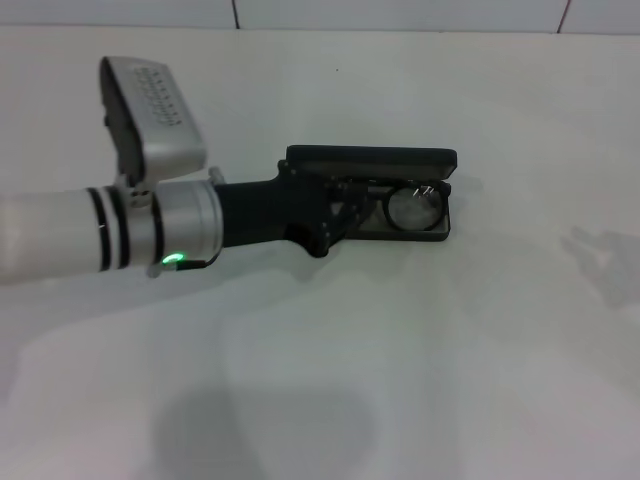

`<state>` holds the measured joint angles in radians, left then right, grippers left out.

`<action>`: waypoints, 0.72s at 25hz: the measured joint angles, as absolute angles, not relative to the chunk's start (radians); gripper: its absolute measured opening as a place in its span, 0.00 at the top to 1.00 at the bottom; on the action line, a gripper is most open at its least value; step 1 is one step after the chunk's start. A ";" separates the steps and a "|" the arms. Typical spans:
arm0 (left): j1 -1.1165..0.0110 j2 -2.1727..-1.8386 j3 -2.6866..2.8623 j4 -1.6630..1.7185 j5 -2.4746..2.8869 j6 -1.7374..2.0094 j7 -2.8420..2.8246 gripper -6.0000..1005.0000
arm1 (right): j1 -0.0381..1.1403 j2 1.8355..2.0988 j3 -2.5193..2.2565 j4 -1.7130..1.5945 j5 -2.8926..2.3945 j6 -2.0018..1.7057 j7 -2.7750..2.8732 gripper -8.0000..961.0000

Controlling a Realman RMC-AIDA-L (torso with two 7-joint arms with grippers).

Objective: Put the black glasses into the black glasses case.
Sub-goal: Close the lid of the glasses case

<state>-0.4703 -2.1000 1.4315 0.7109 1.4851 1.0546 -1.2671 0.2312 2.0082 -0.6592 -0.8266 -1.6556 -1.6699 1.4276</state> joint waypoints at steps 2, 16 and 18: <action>-0.505 -2.100 1.450 0.670 1.467 1.015 -1.257 0.82 | 0.233 2.009 -0.659 -0.822 -1.656 -1.668 1.425 0.83; -0.564 -2.102 1.539 0.626 1.426 0.864 -1.257 0.82 | 0.224 2.010 -0.651 -0.762 -1.657 -1.655 1.367 0.83; -0.571 -2.102 1.562 0.626 1.421 0.837 -1.258 0.82 | 0.224 2.010 -0.653 -0.761 -1.657 -1.655 1.365 0.83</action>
